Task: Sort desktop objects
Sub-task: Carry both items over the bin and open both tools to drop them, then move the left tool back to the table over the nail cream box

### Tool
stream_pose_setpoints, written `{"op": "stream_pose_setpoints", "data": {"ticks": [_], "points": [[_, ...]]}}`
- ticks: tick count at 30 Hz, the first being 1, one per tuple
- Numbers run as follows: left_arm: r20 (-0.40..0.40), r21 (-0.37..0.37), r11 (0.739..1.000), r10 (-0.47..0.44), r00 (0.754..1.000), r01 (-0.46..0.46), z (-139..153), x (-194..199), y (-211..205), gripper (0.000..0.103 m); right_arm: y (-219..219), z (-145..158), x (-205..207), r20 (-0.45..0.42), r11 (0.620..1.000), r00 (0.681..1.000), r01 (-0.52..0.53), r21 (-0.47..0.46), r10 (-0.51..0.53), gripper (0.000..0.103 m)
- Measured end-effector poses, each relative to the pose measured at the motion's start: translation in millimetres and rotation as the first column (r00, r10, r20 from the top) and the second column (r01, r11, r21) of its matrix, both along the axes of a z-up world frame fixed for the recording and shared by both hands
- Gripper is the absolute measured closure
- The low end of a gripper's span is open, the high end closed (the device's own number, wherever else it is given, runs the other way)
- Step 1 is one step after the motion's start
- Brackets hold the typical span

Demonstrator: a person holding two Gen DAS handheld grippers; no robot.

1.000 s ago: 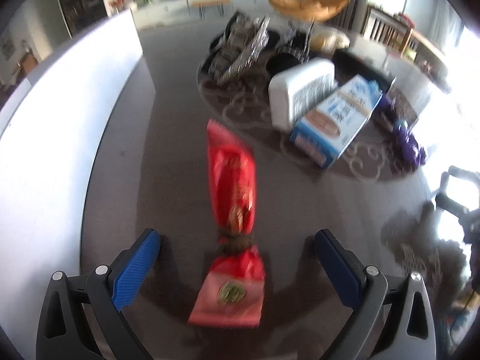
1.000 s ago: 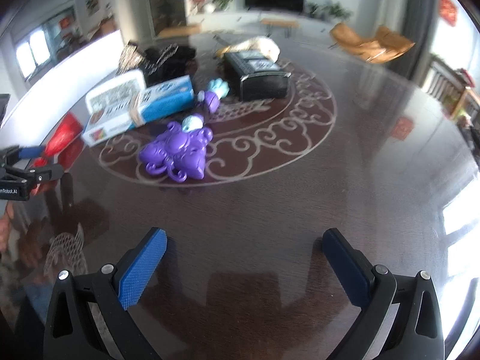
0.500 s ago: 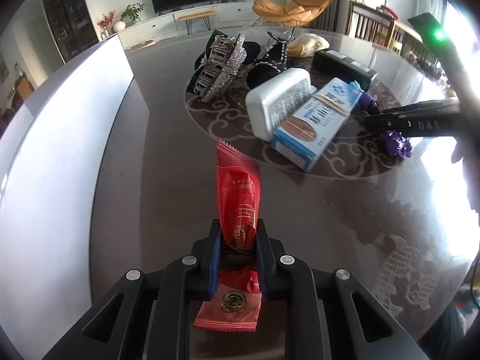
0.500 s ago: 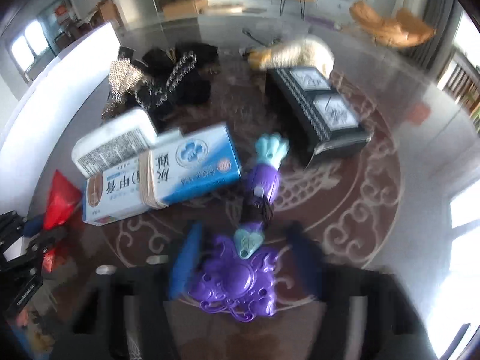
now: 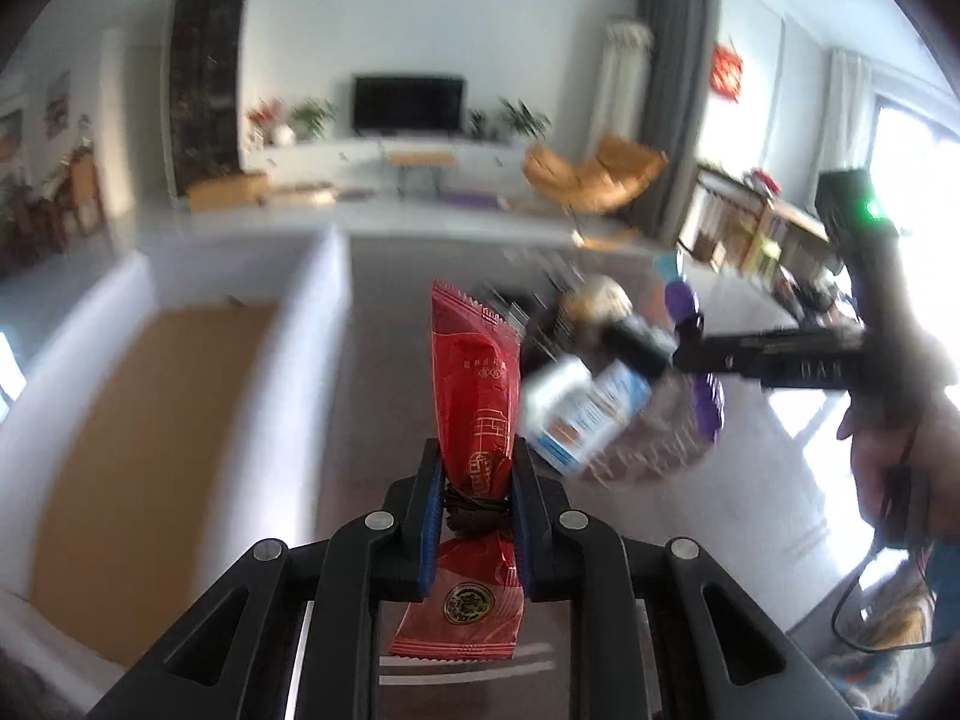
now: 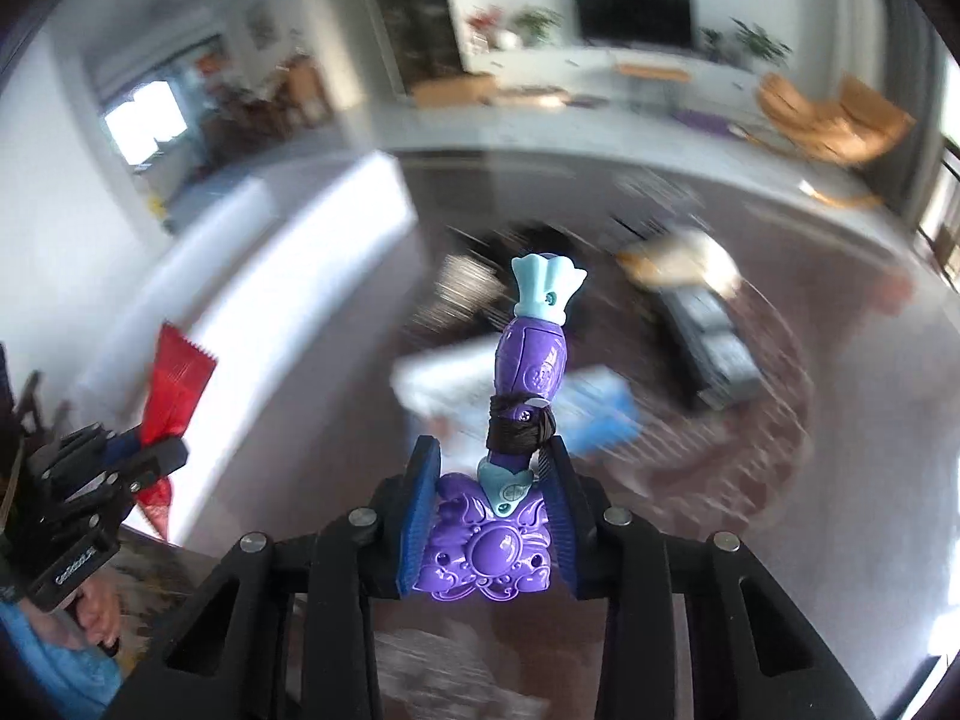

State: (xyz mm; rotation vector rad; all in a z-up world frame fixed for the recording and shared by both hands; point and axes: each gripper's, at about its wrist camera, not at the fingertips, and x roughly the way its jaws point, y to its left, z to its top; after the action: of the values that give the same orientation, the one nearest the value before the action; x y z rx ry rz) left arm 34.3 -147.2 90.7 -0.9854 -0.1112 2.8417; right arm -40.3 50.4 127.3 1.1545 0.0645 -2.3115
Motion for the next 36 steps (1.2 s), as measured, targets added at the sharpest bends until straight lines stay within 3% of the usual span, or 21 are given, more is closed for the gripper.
{"op": "stream_pose_setpoints", "data": {"ticks": [4,9,12,15,17,18,20,22,24,27,30,32,34,36], "points": [[-0.004,-0.005,0.992,0.125,0.992,-0.125,21.7,5.8,-75.8,0.084,-85.6,28.8,10.4,-0.007,0.982,0.988,-0.156,-0.106,0.156,0.068],[0.120,-0.033,0.950,0.311,0.943,-0.309,-4.0,0.0,-173.9,0.084,-203.1,24.9,24.8,0.006,0.926,0.939,-0.338,-0.169,0.343,0.068],[0.208,-0.044,0.932,0.362,0.909,-0.361,-29.9,-4.9,-208.2,0.084,-263.9,-7.4,28.3,0.060,0.907,0.908,-0.406,-0.114,0.415,0.068],[0.298,-0.061,0.926,0.374,0.878,-0.373,-57.4,-13.7,-219.7,0.082,-294.1,-38.8,28.5,0.107,0.903,0.897,-0.429,-0.028,0.430,0.067],[0.345,-0.090,0.919,0.389,0.854,-0.383,-74.5,-15.4,-216.4,0.072,-303.1,-55.9,27.6,0.138,0.905,0.898,-0.424,0.022,0.417,0.064],[0.356,-0.106,0.914,0.402,0.843,-0.392,-80.5,-16.4,-214.9,0.065,-302.6,-60.3,26.6,0.142,0.909,0.901,-0.416,0.024,0.409,0.054],[0.331,-0.120,0.904,0.427,0.841,-0.411,-79.2,-14.1,-213.4,0.047,-294.0,-57.1,26.6,0.126,0.916,0.908,-0.401,-0.004,0.399,0.037],[0.272,-0.115,0.896,0.444,0.854,-0.429,-67.0,-8.5,-203.5,0.036,-275.9,-46.4,30.2,0.064,0.925,0.923,-0.378,-0.035,0.380,0.033],[0.219,-0.099,0.898,0.440,0.871,-0.428,-51.2,-4.0,-190.2,0.035,-245.0,-32.5,35.8,-0.020,0.933,0.935,-0.355,-0.063,0.355,0.024],[0.151,-0.055,0.934,0.357,0.922,-0.353,-24.6,-1.1,-151.8,0.034,-183.2,-16.7,49.5,-0.162,0.965,0.957,-0.253,-0.066,0.240,0.004],[0.118,-0.001,0.982,0.188,0.975,-0.189,-1.7,3.6,-92.6,0.025,-103.0,-29.5,55.1,-0.232,0.998,0.971,-0.065,-0.019,0.059,0.000],[0.109,-0.002,0.999,0.051,0.993,-0.051,3.0,4.6,-39.8,0.010,-54.4,-52.1,47.7,-0.212,0.995,0.975,0.079,0.064,-0.063,0.000],[0.121,-0.036,0.999,-0.034,0.992,0.039,-3.1,11.2,5.9,0.001,-5.9,-81.2,35.1,-0.165,0.967,0.972,0.195,0.164,-0.168,0.000],[0.160,-0.056,0.994,-0.079,0.984,0.089,-23.9,2.8,41.0,0.000,44.1,-107.1,25.4,-0.111,0.934,0.960,0.277,0.224,-0.258,0.000]]}}
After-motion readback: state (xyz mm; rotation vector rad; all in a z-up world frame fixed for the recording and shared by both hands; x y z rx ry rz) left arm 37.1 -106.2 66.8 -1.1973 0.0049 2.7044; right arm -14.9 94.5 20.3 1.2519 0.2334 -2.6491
